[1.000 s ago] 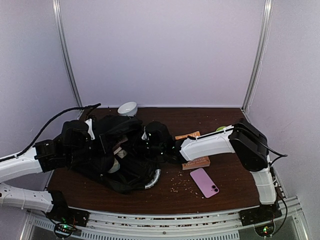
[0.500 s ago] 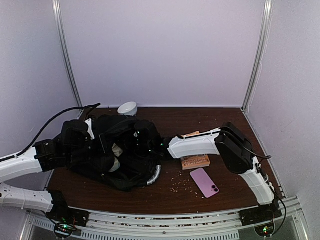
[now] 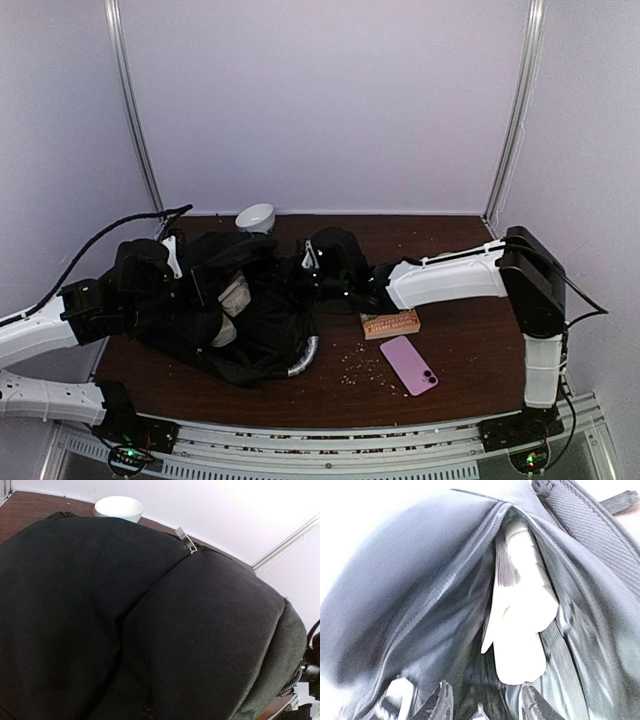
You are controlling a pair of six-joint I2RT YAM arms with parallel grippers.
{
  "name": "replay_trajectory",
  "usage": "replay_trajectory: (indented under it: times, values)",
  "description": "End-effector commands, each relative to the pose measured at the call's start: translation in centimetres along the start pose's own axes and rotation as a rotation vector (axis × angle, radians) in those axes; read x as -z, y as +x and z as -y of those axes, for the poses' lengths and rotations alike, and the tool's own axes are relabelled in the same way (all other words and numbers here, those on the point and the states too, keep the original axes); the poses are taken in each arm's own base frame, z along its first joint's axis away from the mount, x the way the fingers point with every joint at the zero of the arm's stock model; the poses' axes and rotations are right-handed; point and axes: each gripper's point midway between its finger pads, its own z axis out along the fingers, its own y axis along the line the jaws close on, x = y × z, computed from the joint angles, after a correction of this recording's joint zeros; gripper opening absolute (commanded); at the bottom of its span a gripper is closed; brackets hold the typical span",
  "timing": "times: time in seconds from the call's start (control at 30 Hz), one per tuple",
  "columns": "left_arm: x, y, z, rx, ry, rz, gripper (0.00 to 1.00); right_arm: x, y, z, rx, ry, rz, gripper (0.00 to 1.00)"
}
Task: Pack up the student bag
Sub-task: Pick up the book from the center of the board.
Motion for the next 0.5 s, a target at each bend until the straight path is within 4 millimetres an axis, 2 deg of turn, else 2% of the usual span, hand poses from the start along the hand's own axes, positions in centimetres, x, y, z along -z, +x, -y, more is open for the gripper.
replay_trajectory:
  times: [0.0, 0.1, 0.2, 0.3, 0.47]
  values:
    - [1.7, -6.7, 3.0, 0.043, 0.061, 0.213, 0.0, 4.2, 0.3, -1.2, 0.084, -0.024, -0.02, 0.46]
    - [1.2, -7.0, 2.8, 0.02, 0.025, 0.212, 0.0, 8.2, -0.7, 0.5, 0.177, 0.066, 0.037, 0.46]
    - [0.3, -6.6, 2.7, -0.002, 0.005, 0.196, 0.0, 13.6, -2.9, 3.2, 0.255, 0.173, 0.178, 0.46]
    - [-1.1, -5.4, 2.4, -0.019, -0.009, 0.161, 0.0, 18.4, -5.0, 7.4, 0.279, 0.298, 0.28, 0.49]
    - [-3.6, -2.8, 1.8, -0.005, -0.018, 0.094, 0.0, 23.7, -7.0, 15.1, 0.218, 0.467, 0.354, 0.6]
